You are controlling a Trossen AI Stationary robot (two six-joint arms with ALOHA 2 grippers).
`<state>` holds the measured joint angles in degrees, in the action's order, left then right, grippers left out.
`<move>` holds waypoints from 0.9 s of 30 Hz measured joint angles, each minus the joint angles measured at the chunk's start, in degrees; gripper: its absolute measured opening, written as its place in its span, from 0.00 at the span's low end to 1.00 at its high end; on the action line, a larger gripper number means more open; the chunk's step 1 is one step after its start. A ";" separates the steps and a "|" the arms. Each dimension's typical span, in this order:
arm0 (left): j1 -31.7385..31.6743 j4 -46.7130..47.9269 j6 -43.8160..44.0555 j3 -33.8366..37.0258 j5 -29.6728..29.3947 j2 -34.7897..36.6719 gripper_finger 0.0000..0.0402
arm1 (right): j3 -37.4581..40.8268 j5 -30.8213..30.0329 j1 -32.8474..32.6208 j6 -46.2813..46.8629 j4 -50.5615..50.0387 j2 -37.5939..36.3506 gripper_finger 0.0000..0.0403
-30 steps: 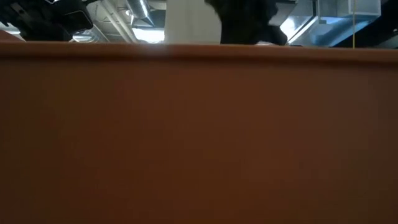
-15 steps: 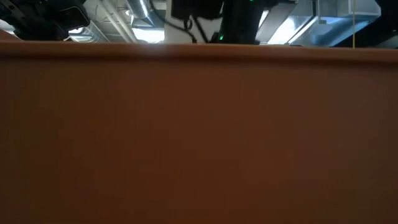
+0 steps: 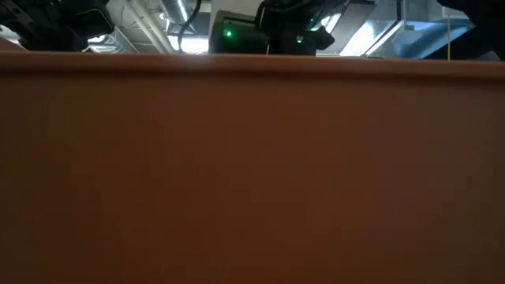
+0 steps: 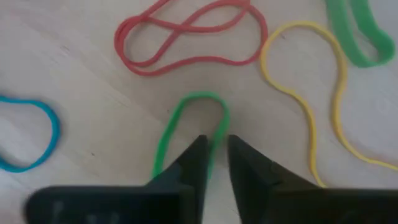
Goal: Pick and place rubber bands into bin
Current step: Put the green rubber band into the orange bin
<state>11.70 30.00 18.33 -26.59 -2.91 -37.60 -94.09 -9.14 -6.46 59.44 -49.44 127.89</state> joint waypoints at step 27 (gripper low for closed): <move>0.00 -0.26 0.00 -0.02 -1.16 -0.04 0.00 | -25.10 -15.54 -15.63 4.59 -10.17 -7.33 0.00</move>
<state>11.70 29.74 18.33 -26.61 -4.07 -37.65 -119.19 -24.68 -22.09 64.03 -59.60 120.56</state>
